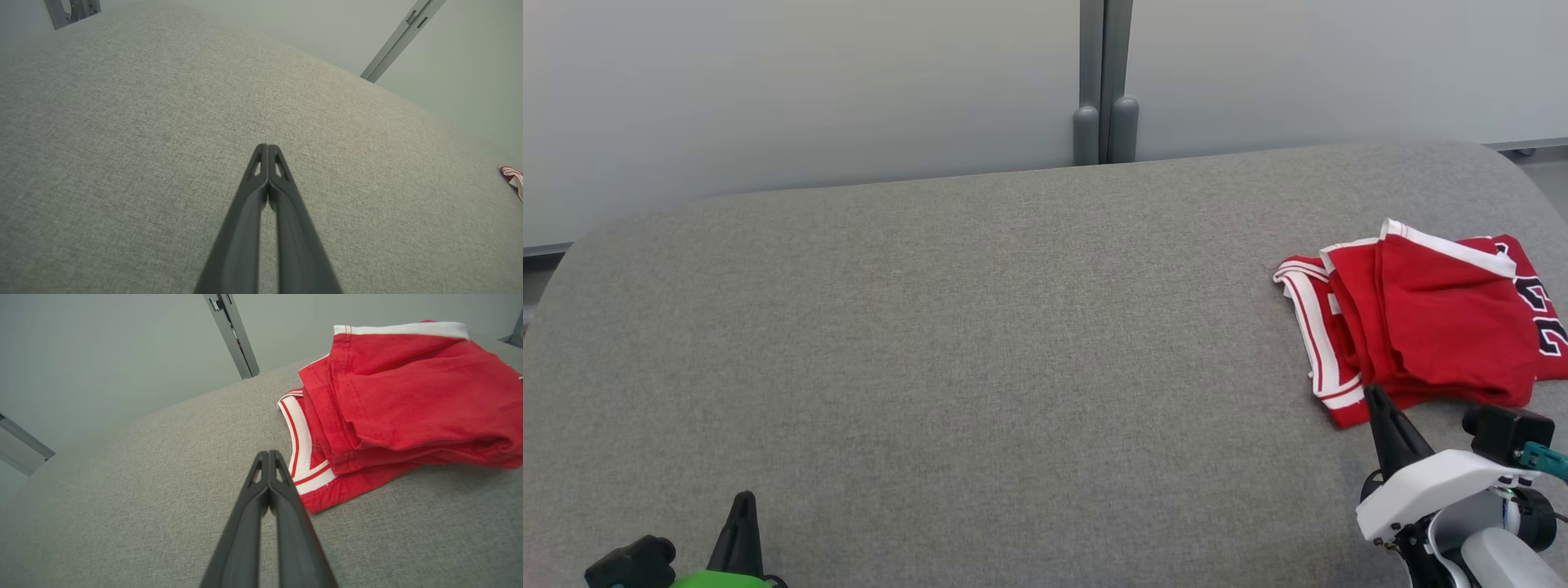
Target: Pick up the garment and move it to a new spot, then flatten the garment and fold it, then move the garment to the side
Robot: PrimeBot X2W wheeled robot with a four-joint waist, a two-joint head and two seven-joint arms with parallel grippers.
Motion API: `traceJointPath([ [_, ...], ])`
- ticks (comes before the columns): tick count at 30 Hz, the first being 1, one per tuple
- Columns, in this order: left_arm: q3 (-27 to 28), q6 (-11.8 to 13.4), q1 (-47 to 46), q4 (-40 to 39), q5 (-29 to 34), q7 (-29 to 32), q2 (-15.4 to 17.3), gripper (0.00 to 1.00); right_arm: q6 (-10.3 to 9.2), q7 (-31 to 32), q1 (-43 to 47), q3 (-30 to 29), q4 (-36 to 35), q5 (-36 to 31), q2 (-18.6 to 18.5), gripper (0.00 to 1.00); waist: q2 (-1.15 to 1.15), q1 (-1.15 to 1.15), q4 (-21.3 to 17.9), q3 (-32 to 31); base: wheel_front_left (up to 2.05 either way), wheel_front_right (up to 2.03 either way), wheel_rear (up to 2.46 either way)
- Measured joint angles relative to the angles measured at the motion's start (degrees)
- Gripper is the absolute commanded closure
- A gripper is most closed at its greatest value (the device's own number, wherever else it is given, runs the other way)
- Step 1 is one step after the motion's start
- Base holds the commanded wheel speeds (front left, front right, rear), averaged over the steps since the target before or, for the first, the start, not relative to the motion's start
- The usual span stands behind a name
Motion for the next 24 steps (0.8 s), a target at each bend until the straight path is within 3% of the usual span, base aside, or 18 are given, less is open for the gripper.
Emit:
traceJointPath([
  [24,3.4,-3.0,-2.4,0.5,-14.6,4.6,-1.7,1.0,3.03,4.5,-0.2,-7.3,-0.1,15.1,3.6,1.0,0.0,0.0,0.5,0.2,0.0,0.0,0.0],
])
